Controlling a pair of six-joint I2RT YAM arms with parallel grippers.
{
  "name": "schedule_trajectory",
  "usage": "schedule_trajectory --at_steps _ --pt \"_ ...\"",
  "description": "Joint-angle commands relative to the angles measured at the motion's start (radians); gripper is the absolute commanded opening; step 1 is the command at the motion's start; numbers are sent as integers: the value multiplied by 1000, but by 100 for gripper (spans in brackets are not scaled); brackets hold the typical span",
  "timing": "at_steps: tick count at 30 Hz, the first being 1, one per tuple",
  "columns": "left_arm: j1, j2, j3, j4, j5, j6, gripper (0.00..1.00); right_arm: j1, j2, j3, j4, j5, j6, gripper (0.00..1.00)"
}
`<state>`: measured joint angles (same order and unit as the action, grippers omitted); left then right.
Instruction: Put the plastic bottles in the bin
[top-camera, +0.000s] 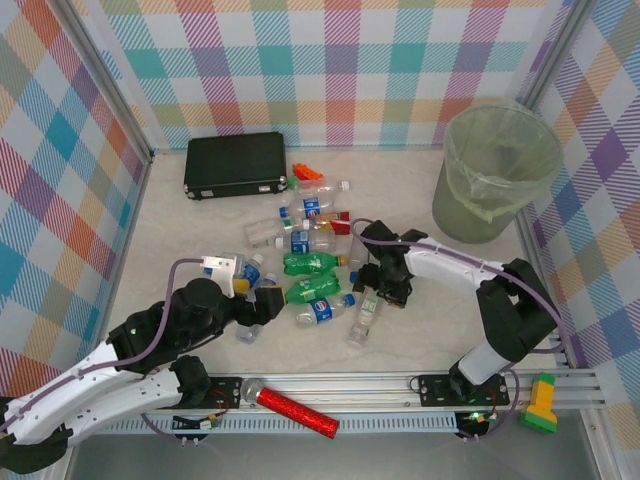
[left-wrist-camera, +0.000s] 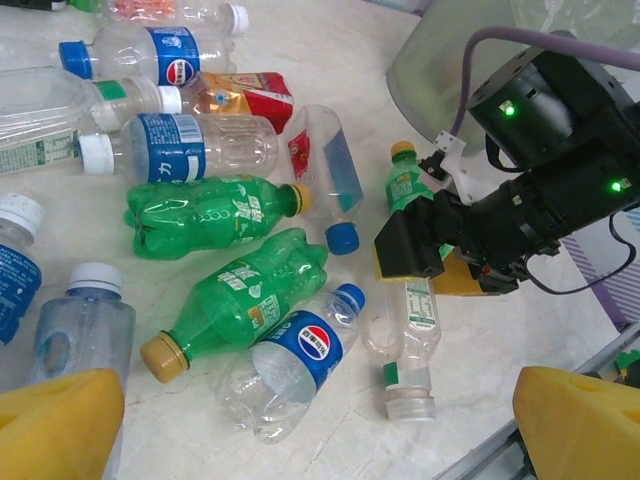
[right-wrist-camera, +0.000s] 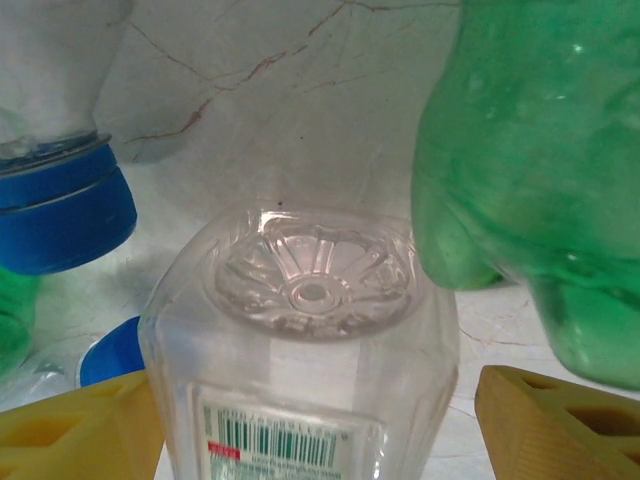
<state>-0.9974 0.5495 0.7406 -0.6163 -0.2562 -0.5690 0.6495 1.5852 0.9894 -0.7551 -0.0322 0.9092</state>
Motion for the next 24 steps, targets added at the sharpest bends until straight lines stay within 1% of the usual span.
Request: schedule_trajectory --at_steps 1,3,11,13,14,24 --pt "-10 -10 -5 -25 -20 -6 99 6 31 28 8 -13 16 76" --pt "-10 -9 -7 -25 -23 -6 100 6 49 30 12 -16 12 74" --pt "-10 -11 -3 -30 -24 -9 100 7 90 25 29 -17 -1 72" --pt "-11 -9 -1 -30 -26 -9 100 8 90 25 33 -19 -7 61" --pt "-10 -9 0 -30 -26 -8 100 10 86 27 30 -18 -7 57" --pt "-10 -5 8 -29 -33 -11 99 32 -82 84 -60 86 -31 57"
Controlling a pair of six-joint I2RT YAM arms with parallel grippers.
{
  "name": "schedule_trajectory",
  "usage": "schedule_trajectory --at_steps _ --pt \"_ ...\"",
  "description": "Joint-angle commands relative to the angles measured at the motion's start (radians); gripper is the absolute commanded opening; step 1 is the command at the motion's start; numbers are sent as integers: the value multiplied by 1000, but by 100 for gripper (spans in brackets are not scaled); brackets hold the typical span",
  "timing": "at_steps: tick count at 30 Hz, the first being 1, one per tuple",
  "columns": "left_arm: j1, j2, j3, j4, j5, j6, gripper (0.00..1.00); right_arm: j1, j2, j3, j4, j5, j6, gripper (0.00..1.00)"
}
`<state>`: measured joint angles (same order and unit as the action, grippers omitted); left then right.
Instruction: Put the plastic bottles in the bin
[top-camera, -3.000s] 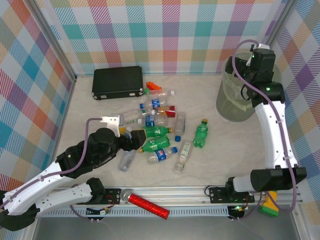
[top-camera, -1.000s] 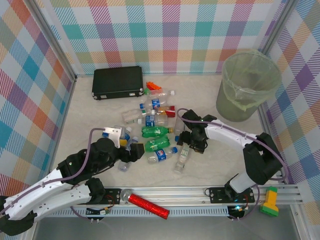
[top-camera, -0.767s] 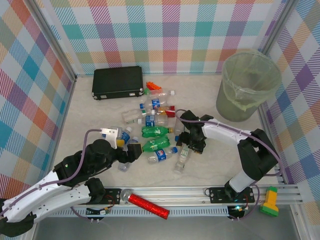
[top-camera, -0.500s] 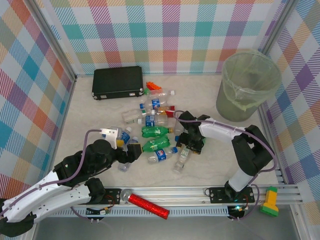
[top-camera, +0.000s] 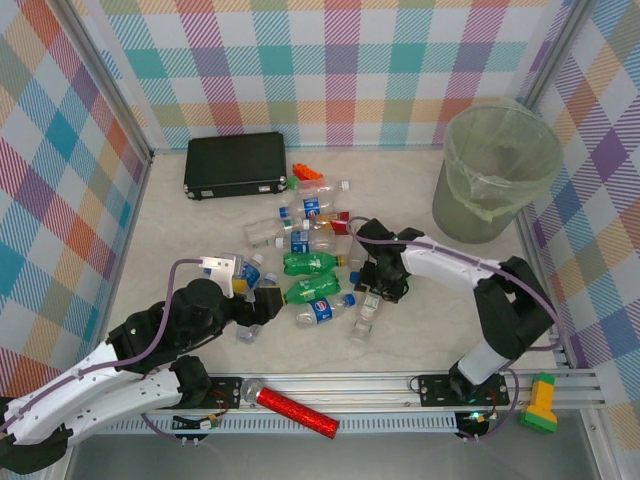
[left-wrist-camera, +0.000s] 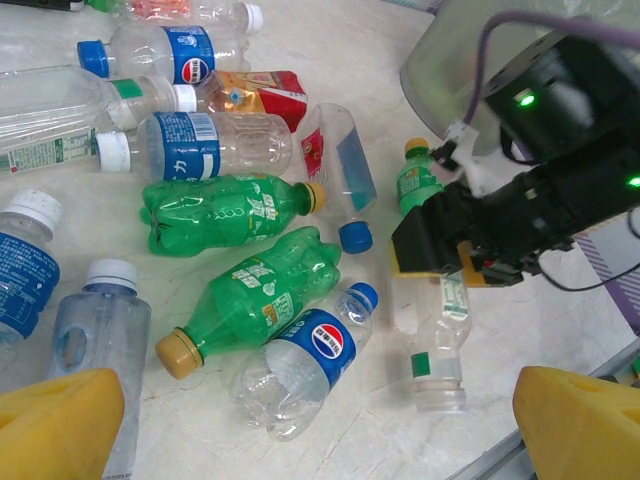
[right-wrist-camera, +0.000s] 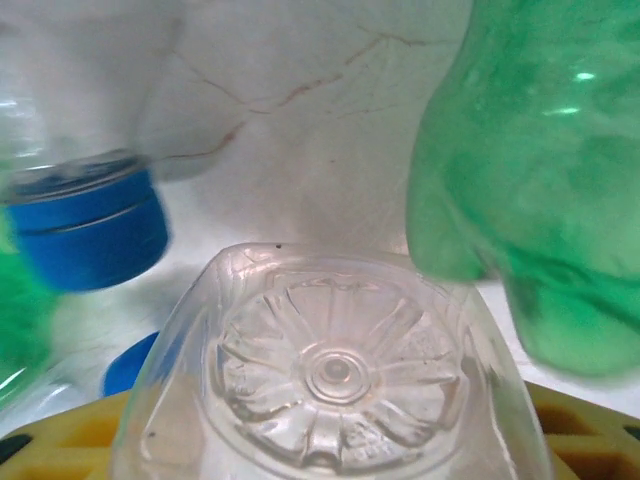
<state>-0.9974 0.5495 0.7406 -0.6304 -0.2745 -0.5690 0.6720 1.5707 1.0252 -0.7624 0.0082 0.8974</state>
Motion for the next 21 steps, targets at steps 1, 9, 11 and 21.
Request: schedule_trajectory --at_steps 1,9,11,21 --pt "-11 -1 9 -12 -14 -10 99 11 -90 57 -61 60 -24 57" --pt "-10 38 63 -23 -46 15 100 14 -264 133 -115 241 -87 57" --pt "-10 39 81 -29 -71 20 99 15 -302 162 -121 293 -116 58" --pt "-10 58 126 85 18 86 99 14 -462 323 -35 620 -368 58"
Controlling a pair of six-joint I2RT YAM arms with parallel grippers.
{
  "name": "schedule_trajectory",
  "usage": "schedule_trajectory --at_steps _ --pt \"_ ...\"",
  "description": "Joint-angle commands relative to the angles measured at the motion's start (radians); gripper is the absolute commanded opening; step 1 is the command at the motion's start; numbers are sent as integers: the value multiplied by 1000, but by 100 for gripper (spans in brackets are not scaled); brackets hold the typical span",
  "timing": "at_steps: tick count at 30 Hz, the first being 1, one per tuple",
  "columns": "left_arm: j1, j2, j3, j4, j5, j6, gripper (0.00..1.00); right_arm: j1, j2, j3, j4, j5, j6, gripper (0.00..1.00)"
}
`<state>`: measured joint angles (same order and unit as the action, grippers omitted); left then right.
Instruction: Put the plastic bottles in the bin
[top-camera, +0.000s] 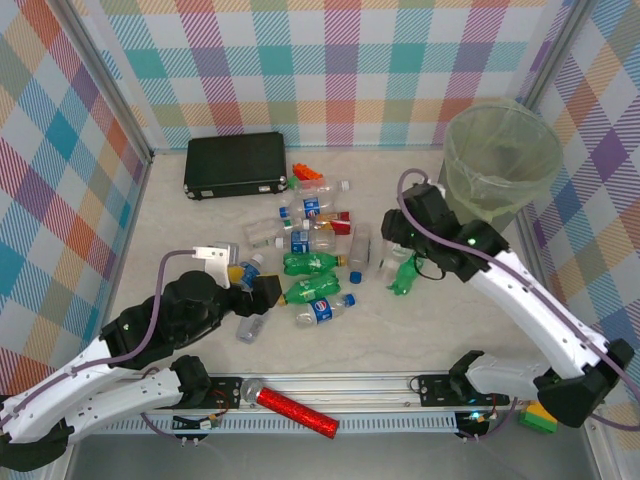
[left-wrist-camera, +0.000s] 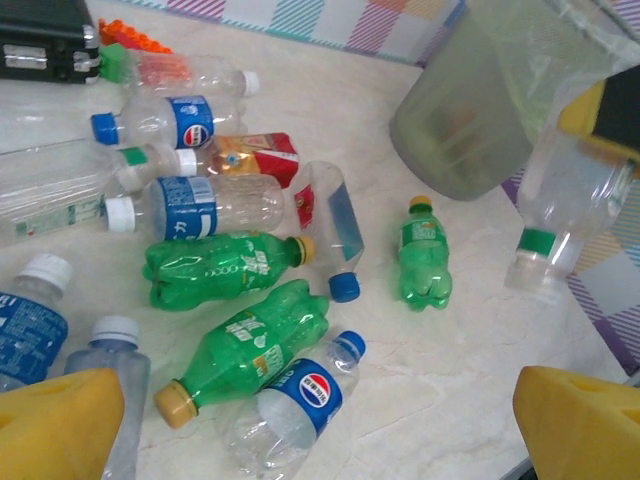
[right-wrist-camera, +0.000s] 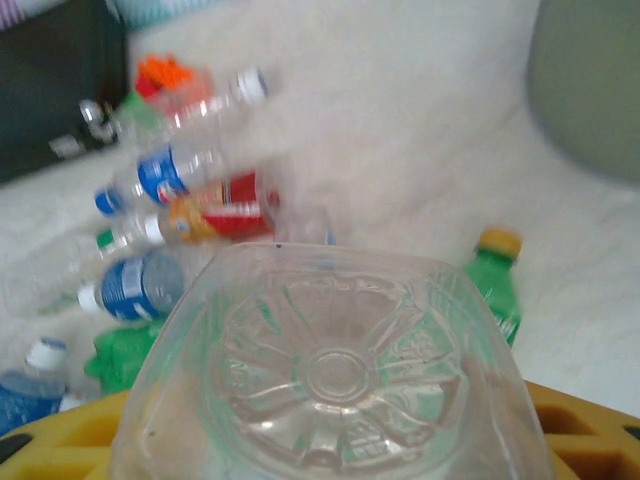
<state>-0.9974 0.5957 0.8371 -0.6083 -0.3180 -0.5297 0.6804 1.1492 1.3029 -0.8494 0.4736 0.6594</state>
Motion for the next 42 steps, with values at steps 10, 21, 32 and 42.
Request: schedule_trajectory --at_steps 10,21,32,42 --pt "-10 142 116 170 172 121 100 -6 -57 191 266 404 -503 60" --pt "-10 197 155 217 191 143 100 -289 8 333 470 317 -669 59" --pt "-10 149 152 180 177 136 100 -507 241 499 468 158 -665 63" --pt "-10 57 150 101 126 141 100 -584 383 553 378 120 -614 62"
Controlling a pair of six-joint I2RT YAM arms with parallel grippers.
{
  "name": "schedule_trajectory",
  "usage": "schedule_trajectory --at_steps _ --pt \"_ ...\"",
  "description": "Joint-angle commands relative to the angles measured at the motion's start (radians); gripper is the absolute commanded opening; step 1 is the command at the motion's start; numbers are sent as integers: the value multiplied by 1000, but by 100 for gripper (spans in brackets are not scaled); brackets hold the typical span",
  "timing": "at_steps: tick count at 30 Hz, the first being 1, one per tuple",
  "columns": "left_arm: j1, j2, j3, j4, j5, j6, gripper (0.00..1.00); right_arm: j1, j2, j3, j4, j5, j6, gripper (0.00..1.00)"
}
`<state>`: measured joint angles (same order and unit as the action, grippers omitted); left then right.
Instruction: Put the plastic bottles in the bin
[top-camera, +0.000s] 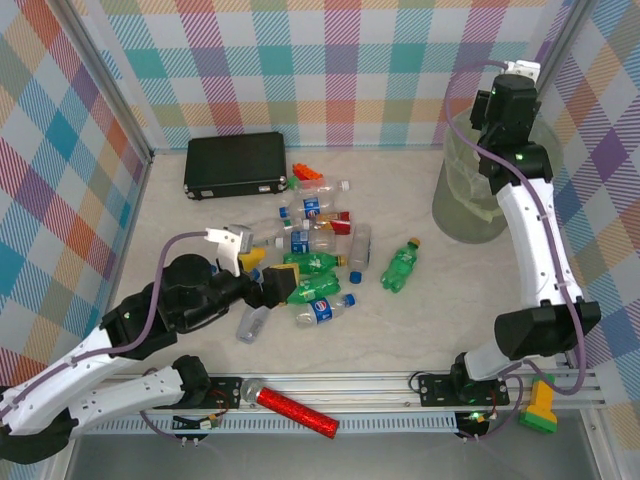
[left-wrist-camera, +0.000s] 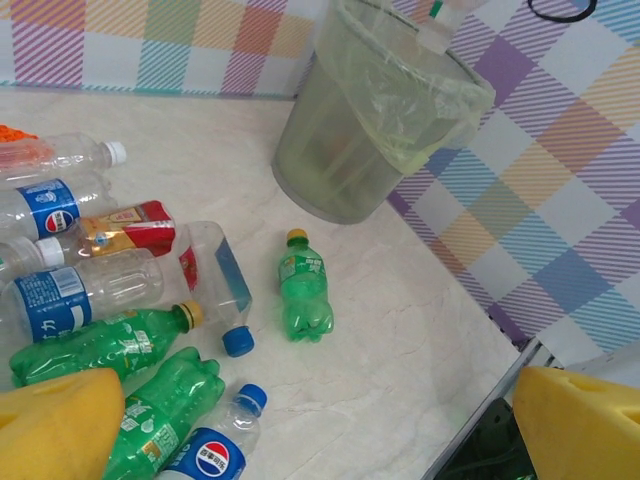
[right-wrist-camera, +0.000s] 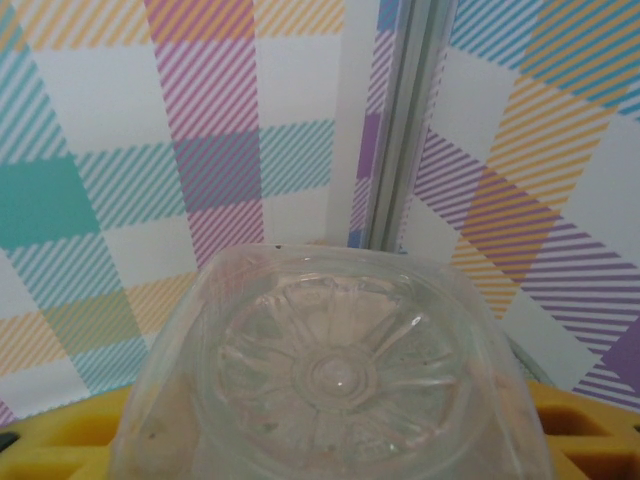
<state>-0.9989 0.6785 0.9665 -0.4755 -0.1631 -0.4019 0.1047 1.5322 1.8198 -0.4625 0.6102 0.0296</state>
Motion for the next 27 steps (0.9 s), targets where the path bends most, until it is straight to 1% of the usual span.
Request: schedule_trajectory --at_steps 1,8,11,13,14,15,16,17,18,20,27 --pt "-9 -32 18 -35 -32 12 100 -11 7 36 -22 -21 19 62" --pt "-9 -42 12 -46 -34 8 100 -19 4 -4 -45 -40 38 63" --pt "-9 -43 11 -48 -35 6 100 -19 -1 -11 -63 -47 49 67" --pt "-9 -43 11 -48 -36 5 100 -19 -8 -22 -69 -60 53 67" --pt "-9 -45 8 -47 -37 2 99 -19 -12 -26 -70 -69 55 69" --pt "-9 -45 9 -47 -34 1 100 -20 -14 -27 -78 -76 58 72" --pt "-9 -45 10 -47 -30 -1 99 -19 -16 -25 -86 -81 62 80" --pt "-9 -46 10 -46 -28 -2 100 -20 -18 -25 -91 -88 62 90" --pt "-9 -44 11 -47 -28 -1 100 -19 -21 -24 -94 -92 66 95" --pt "-9 -43 10 -49 -30 0 100 -19 -30 -21 -105 -100 75 100" --pt "-9 -40 -4 -52 -49 -11 100 -12 -95 -29 -190 -192 151 99"
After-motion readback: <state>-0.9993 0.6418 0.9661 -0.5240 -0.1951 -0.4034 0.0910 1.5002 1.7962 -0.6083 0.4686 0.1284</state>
